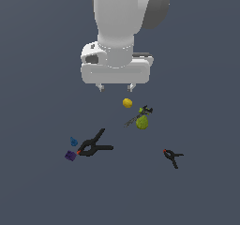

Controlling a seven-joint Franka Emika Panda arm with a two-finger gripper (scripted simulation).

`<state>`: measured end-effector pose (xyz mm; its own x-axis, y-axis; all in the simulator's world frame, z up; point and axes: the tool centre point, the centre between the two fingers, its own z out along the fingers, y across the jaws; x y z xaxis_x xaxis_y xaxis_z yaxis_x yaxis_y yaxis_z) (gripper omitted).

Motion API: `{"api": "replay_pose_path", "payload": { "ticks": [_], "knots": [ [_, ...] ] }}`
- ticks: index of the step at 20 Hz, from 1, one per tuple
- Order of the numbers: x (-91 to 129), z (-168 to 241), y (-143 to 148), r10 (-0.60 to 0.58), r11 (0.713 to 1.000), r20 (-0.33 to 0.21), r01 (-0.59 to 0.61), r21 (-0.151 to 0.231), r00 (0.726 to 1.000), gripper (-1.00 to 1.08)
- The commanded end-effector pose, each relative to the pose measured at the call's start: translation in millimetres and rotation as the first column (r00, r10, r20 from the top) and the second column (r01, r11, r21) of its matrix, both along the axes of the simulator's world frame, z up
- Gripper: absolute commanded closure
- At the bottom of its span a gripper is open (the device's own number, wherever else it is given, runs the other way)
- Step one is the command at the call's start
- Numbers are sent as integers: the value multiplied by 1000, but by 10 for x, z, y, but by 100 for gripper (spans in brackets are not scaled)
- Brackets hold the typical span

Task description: Pick up a designated object from a clutter of objects.

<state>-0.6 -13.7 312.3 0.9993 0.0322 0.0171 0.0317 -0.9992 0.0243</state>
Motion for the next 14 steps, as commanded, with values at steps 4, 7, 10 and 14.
{"api": "replay_pose_path", "payload": {
  "ticks": [4, 7, 10, 14],
  "knots": [
    [-6, -31, -43, -8, 1000, -6, 8, 2, 1000, -92],
    [-24, -112, -167, -33, 999, -25, 33, 7, 999, -92],
    [-34, -152, -257, -51, 999, -37, 51, 10, 998, -92],
    [-33, -149, -255, -50, 999, -37, 51, 10, 998, -92]
  ]
}}
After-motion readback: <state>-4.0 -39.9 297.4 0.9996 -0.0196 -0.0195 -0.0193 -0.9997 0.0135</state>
